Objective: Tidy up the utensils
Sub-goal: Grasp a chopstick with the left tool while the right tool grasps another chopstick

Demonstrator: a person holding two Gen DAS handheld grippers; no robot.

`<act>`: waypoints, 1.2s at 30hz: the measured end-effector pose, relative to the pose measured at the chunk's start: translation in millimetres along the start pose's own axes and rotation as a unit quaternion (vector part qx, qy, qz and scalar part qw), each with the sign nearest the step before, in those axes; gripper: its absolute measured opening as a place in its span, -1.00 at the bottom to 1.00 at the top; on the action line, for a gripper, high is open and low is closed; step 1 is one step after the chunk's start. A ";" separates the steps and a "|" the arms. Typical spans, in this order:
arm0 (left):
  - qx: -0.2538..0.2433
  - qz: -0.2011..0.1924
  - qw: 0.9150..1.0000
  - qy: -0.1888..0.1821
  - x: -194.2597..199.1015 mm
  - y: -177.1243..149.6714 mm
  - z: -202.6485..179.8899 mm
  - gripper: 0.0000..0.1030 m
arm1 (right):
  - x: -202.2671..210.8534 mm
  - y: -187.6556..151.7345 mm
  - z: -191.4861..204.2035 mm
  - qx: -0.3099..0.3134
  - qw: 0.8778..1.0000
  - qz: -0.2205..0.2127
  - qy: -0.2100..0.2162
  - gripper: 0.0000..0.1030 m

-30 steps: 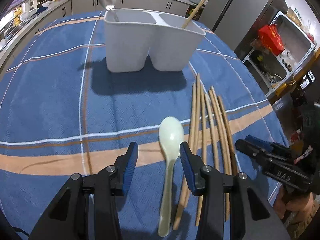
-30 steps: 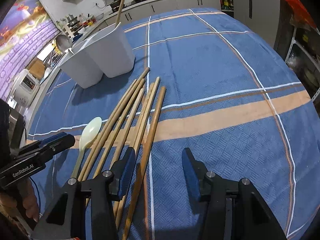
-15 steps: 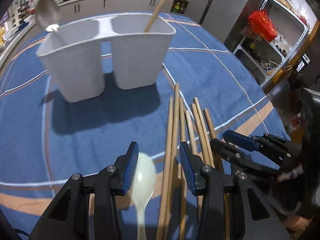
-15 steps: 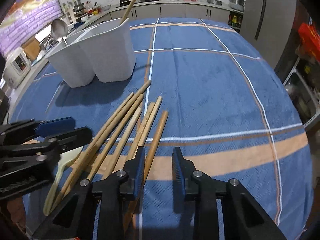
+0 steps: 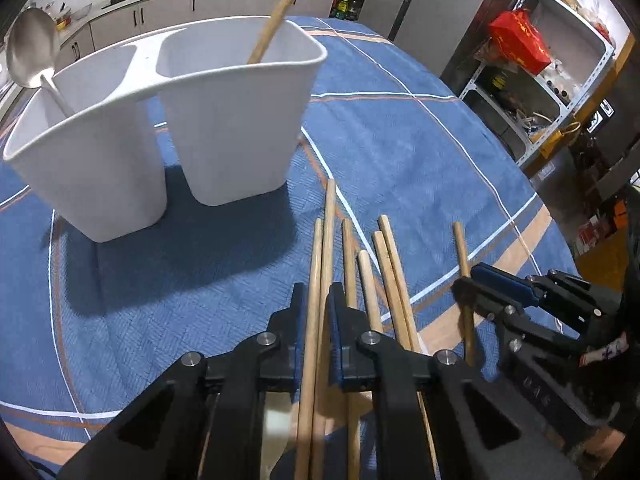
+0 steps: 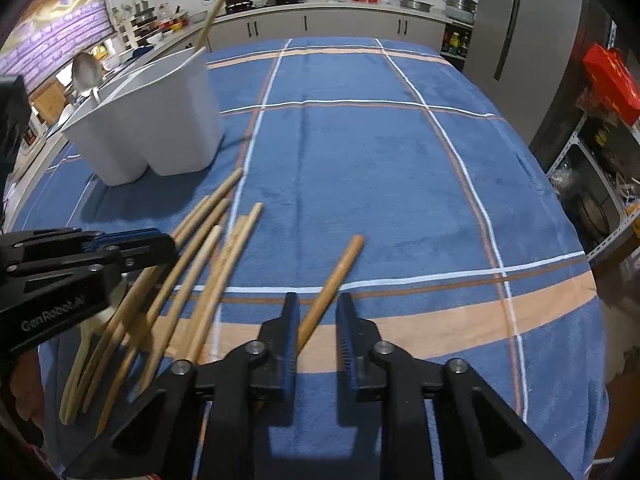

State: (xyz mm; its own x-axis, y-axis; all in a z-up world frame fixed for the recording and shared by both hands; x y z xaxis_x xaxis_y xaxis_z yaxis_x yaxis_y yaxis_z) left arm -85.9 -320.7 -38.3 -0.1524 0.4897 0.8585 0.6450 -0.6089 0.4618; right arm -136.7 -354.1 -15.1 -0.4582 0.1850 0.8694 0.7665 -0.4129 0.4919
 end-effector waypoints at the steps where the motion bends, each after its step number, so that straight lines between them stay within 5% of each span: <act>1: 0.006 -0.004 1.000 0.001 1.8 -0.1 3.4 -0.91 | 0.4 0.5 -3.0 -0.003 1.000 0.001 0.001 -0.64; 9: 0.047 -0.001 0.999 -0.006 6.0 -5.0 33.3 -1.00 | 3.4 -0.8 -20.5 -0.013 1.000 0.008 -0.007 -0.64; 15: 0.029 -0.014 0.999 -0.035 14.2 0.0 14.8 -0.99 | 5.6 -2.8 -22.0 -0.016 1.000 0.004 -0.003 -0.63; 23: -0.003 0.010 1.000 -0.006 -5.9 7.8 -4.1 -0.94 | 7.9 -6.7 -21.8 -0.022 1.000 -0.003 -0.005 -0.63; 31: 0.033 0.007 0.998 0.043 2.3 1.3 23.7 -0.99 | 7.2 -5.9 -21.8 -0.022 1.000 0.000 -0.005 -0.63; 36: 0.058 0.003 0.998 0.018 12.5 -12.6 43.1 -1.00 | 7.9 -7.2 -19.0 -0.012 1.000 0.010 -0.007 -0.67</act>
State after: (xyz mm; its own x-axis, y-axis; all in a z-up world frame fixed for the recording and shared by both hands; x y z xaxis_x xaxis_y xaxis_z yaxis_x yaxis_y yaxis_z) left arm -63.7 -280.0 -43.0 -0.1731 0.4625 0.8696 0.7283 -0.5343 0.4291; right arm -154.3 -366.7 -12.7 -0.4366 0.1882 0.8797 0.7641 -0.4387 0.4730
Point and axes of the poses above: each gripper's, at about its wrist camera, not at the fingertips, and x roughly against the way its jaws point, z to its left, y to its top, the point moved 7 cm from there along -x, roughly the way its jaws point
